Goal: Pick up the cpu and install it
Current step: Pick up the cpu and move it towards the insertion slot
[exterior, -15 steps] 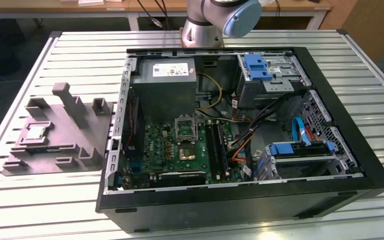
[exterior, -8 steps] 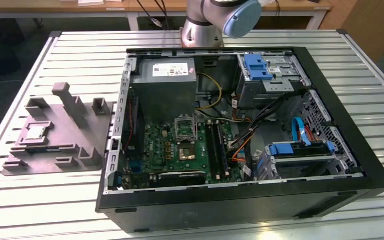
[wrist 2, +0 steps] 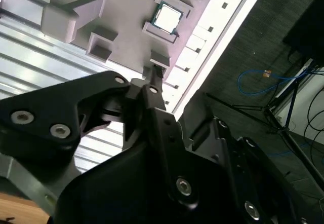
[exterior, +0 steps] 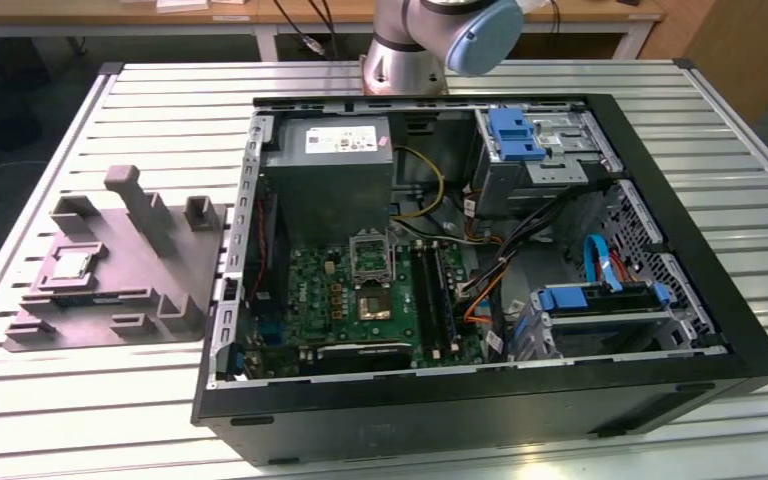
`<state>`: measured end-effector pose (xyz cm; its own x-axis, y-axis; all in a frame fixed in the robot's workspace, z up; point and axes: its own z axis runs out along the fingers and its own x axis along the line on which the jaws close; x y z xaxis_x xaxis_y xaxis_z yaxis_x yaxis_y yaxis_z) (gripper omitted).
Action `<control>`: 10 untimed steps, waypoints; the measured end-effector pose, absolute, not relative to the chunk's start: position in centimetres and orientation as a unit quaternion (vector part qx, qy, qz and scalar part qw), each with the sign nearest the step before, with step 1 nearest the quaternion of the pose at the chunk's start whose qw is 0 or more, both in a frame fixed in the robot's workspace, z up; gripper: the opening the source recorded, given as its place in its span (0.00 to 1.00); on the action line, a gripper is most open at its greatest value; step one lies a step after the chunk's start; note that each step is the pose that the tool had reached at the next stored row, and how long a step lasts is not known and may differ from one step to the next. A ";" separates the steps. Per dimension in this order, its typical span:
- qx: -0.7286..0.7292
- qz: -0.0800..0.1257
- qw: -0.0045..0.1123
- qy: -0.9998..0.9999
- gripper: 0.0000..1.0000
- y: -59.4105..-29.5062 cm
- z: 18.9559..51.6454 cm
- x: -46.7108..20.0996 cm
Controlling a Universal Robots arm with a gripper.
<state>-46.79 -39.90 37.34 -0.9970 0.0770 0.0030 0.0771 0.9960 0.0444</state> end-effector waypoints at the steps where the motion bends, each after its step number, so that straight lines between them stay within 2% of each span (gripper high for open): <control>1: -0.039 -0.022 0.001 -0.999 0.47 -39.9 37.3 -46.8; 2: -0.039 -0.022 0.001 -0.999 0.53 -39.9 37.3 -46.8; 5: -0.036 -0.022 0.001 -0.999 0.58 -39.9 37.3 -46.8; 6: -0.030 -0.022 0.001 -0.999 0.65 -39.9 37.1 -46.8; 10: -0.004 -0.022 0.001 -1.000 0.65 -39.9 36.4 -46.9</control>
<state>-46.87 -39.89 36.39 -1.0000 0.0074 0.0030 0.0075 0.9990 0.0445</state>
